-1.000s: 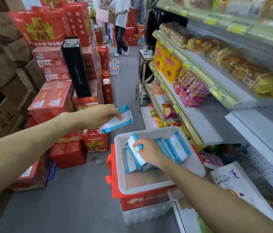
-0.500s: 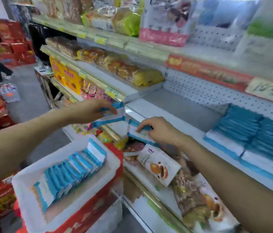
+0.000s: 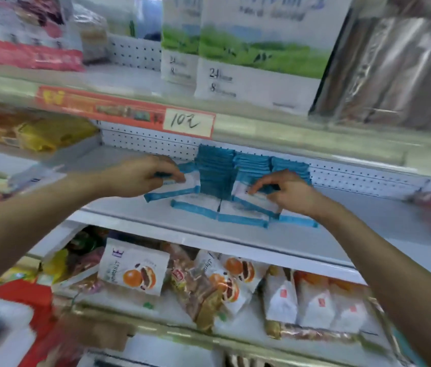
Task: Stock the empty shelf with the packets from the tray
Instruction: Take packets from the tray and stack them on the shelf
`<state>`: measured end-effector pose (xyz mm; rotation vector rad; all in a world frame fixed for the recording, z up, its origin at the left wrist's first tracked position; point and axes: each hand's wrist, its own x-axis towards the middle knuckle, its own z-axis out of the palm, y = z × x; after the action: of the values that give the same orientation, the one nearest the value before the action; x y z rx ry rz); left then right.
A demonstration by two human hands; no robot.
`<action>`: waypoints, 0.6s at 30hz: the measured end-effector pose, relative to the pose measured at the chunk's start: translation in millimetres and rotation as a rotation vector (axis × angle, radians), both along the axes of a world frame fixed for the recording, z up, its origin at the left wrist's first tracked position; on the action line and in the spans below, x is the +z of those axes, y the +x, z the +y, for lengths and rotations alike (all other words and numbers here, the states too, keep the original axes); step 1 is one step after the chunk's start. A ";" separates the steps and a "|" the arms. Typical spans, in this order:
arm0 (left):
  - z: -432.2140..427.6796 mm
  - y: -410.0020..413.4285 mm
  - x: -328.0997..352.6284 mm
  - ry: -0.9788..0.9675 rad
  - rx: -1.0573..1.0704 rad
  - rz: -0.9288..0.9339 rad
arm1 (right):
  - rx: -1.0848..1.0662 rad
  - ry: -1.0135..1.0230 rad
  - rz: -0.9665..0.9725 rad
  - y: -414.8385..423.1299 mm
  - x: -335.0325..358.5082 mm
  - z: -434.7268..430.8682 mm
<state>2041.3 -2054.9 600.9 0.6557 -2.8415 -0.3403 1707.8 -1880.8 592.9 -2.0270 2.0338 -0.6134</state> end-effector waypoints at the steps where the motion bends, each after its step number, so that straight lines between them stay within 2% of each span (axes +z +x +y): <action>1: 1.0 -11.5 -0.3 0.021 -0.023 0.008 | -0.030 0.014 -0.007 -18.1 1.6 9.2; 9: 5.1 -69.1 -7.1 0.018 -0.124 -0.055 | -0.054 0.187 -0.066 -110.2 -22.1 39.3; 12: 8.2 -79.1 -6.1 0.009 -0.161 -0.057 | -0.022 0.214 -0.008 -123.9 -35.7 34.2; 18: 9.0 -87.0 -6.2 0.016 -0.181 -0.033 | 0.064 0.211 -0.025 -126.1 -43.9 21.6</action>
<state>1954.3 -2046.0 594.7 0.4110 -2.9398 -0.3847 1581.7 -1859.2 549.0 -1.9428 1.9217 -0.3907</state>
